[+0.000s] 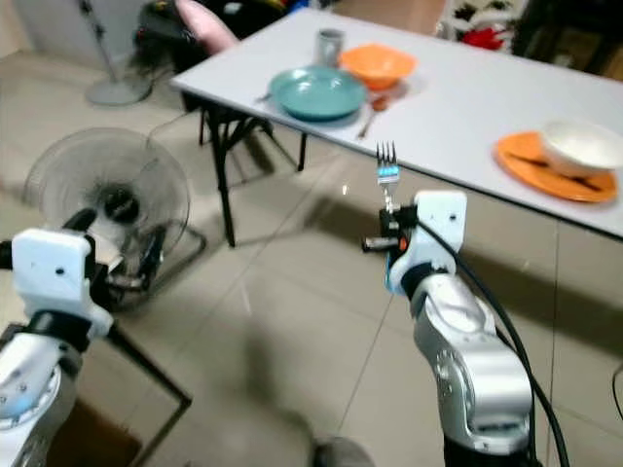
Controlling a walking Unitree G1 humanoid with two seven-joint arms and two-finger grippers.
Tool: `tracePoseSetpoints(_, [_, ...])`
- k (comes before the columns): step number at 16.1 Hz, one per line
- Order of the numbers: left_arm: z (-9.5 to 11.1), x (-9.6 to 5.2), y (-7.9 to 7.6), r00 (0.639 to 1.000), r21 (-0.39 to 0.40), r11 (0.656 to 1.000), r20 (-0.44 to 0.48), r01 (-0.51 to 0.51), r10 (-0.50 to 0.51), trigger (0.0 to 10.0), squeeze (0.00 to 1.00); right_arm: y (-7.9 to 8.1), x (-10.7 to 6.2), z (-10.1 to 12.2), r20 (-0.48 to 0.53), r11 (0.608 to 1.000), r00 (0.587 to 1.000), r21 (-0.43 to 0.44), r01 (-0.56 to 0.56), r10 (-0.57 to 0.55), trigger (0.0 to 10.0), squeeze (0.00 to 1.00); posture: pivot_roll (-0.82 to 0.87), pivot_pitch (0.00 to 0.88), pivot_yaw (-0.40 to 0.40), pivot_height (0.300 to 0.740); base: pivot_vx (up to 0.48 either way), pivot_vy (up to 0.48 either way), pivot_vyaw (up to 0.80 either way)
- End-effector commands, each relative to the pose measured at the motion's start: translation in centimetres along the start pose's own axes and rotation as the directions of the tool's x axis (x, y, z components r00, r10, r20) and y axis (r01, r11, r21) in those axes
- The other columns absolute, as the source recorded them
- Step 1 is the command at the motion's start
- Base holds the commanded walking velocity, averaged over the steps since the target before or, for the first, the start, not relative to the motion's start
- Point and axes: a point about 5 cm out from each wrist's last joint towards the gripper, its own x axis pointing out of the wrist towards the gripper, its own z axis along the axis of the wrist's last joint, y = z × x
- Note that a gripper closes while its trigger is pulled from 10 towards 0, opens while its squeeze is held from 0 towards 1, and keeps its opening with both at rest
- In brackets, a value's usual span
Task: Setting the table
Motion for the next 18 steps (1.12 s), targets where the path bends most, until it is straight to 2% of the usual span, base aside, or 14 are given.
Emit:
tracePoseSetpoints(1, [0.0, 0.2, -0.3, 1.0, -0.014, 1.0, -0.002, 0.021, -0.021, 10.0, 0.0, -0.4, -0.1, 0.2, -0.001, 1.0, 1.0, 0.0, 0.022, -0.022, 10.0, 0.0, 0.02, 0.057, 0.011, 0.74, 0.319, 0.0, -0.77])
tracePoseSetpoints(6, [0.0, 0.3, -0.7, 0.999, -0.019, 0.999, 0.0, 0.045, -0.045, 10.0, 0.0, -0.6, -0.3, 0.1, -0.016, 0.999, 0.999, 0.001, 0.044, -0.043, 10.0, 0.0, 0.0, 0.059, 0.015, 0.74, 0.319, 0.0, -0.78])
tracePoseSetpoints(14, [0.0, 0.8, -1.0, 0.998, -0.021, 0.997, 0.008, 0.067, -0.067, 10.0, 0.0, -1.0, 0.2, 1.1, -0.021, 0.998, 0.999, -0.03, 0.05, -0.051, 10.0, 0.0, -0.01, 0.068, 0.016, 0.74, 0.32, 0.0, -0.77])
tracePoseSetpoints(18, [0.1, 1.0, -1.1, 0.997, -0.017, 0.997, 0.011, 0.077, -0.077, 10.0, 0.0, -1.5, 0.7, 1.5, -0.029, 0.998, 0.999, -0.054, 0.033, -0.035, 10.0, 0.0, -0.01, 0.071, 0.023, 0.74, 0.32, 0.0, -0.12])
